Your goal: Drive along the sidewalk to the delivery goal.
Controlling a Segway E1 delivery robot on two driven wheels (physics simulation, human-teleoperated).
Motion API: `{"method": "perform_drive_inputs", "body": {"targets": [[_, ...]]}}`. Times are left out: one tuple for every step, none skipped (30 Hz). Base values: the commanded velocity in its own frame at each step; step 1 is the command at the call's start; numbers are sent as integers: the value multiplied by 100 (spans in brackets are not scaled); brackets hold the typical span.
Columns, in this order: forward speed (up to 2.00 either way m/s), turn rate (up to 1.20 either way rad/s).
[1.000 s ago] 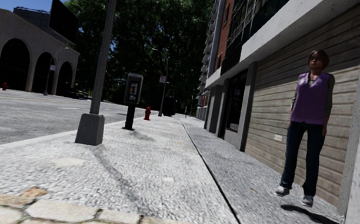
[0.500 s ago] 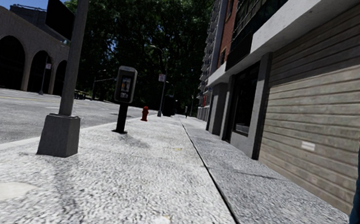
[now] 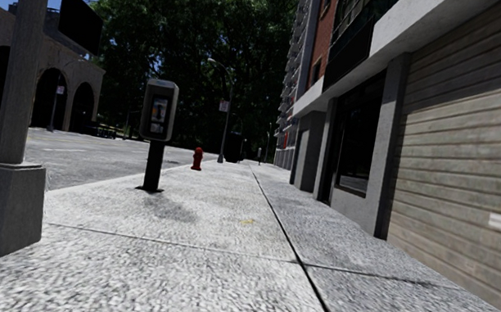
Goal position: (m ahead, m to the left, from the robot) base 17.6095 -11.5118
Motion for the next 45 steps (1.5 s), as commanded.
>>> {"method": "perform_drive_inputs", "body": {"targets": [[200,0],[200,0],[200,0],[200,0],[200,0],[200,0],[200,0],[200,0],[200,0],[200,0],[200,0],[200,0],[200,0],[200,0],[200,0],[200,0],[200,0],[200,0],[200,0],[200,0],[200,0],[200,0],[200,0],[200,0],[200,0],[200,0],[200,0],[200,0],[200,0],[200,0],[200,0],[200,0],[200,0],[200,0],[200,0],[200,0],[200,0],[200,0],[200,0],[200,0],[200,0],[200,0],[200,0],[200,0],[200,0]]}}
